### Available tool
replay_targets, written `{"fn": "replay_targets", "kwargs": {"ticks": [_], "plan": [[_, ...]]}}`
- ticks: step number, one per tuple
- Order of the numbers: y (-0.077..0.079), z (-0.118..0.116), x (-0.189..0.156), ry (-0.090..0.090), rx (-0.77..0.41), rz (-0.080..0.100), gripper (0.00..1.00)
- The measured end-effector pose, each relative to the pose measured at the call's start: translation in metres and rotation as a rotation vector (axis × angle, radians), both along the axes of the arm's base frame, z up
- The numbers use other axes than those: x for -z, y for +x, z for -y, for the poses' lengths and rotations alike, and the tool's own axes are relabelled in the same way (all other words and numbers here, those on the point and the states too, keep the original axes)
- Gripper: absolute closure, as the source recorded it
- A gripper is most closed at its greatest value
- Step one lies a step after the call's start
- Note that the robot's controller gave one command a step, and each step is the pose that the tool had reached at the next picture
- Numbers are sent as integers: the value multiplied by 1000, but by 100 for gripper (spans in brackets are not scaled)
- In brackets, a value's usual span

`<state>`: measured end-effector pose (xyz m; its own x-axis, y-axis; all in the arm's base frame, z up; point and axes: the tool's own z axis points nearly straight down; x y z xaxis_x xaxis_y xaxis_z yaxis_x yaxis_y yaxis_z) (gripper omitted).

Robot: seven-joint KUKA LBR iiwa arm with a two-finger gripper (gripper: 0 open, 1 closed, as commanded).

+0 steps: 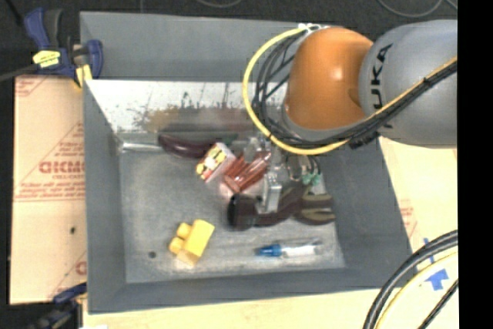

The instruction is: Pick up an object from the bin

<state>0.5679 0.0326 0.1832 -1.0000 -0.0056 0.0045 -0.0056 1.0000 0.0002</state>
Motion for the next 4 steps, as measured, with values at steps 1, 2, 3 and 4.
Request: {"fn": "replay_targets", "kwargs": {"ticks": [1, 2, 3, 4], "plan": [[0, 0, -3, 0, 0, 4, 0], [-16, -15, 24, -1, -53, 9, 0], [-13, -18, 61, 0, -218, 8, 0], [-20, 9, 105, 0, -657, 11, 100]]}}
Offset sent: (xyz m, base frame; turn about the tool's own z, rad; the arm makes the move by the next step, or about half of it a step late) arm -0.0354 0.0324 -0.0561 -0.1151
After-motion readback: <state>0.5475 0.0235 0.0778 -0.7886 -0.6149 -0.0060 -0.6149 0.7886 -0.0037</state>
